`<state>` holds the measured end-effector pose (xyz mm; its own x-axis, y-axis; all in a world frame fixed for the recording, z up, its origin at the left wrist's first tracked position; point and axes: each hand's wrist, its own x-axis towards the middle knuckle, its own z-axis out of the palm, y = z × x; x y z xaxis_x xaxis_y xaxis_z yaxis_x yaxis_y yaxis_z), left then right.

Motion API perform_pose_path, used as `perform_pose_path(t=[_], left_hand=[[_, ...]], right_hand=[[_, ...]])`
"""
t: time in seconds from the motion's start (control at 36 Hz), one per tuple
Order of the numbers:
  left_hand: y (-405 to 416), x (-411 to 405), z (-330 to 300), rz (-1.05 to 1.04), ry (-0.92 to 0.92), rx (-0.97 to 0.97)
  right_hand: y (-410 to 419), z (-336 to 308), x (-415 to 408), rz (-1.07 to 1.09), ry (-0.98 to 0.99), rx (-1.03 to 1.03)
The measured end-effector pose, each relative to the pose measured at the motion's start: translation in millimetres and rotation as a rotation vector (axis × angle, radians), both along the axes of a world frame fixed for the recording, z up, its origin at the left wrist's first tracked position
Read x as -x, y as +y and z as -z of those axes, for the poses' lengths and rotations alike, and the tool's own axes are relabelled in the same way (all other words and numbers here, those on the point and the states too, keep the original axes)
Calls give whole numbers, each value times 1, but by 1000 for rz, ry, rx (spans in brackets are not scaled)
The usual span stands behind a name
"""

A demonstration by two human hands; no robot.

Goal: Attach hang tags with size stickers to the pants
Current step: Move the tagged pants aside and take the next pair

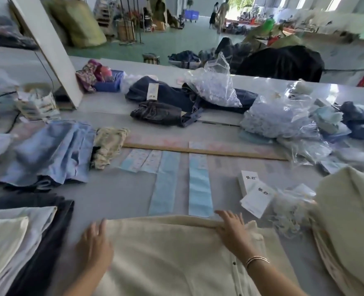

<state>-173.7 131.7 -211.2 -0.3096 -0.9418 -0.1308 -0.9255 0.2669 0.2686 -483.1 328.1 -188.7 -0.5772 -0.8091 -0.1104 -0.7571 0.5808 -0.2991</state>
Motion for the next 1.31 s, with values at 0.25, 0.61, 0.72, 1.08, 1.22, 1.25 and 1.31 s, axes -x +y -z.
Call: perform_pose_path(t=[0.25, 0.61, 0.72, 1.08, 1.22, 1.25, 1.31], left_hand=[[97, 57, 25, 441, 87, 105], [104, 81, -5, 279, 24, -245], [136, 104, -50, 181, 567, -736], [155, 85, -99, -46, 1035, -1290], [159, 85, -109, -19, 1053, -1238], [161, 84, -111, -16, 1065, -1244], [163, 83, -113, -25, 1094, -1256]], right_hand=[[147, 16, 45, 847, -353, 163], [127, -27, 1, 511, -882, 83], [93, -51, -46, 272, -499, 9], [53, -91, -132, 144, -588, 241], [55, -91, -133, 238, -517, 299], [56, -90, -133, 232, -493, 296], [56, -91, -131, 229, -479, 309]])
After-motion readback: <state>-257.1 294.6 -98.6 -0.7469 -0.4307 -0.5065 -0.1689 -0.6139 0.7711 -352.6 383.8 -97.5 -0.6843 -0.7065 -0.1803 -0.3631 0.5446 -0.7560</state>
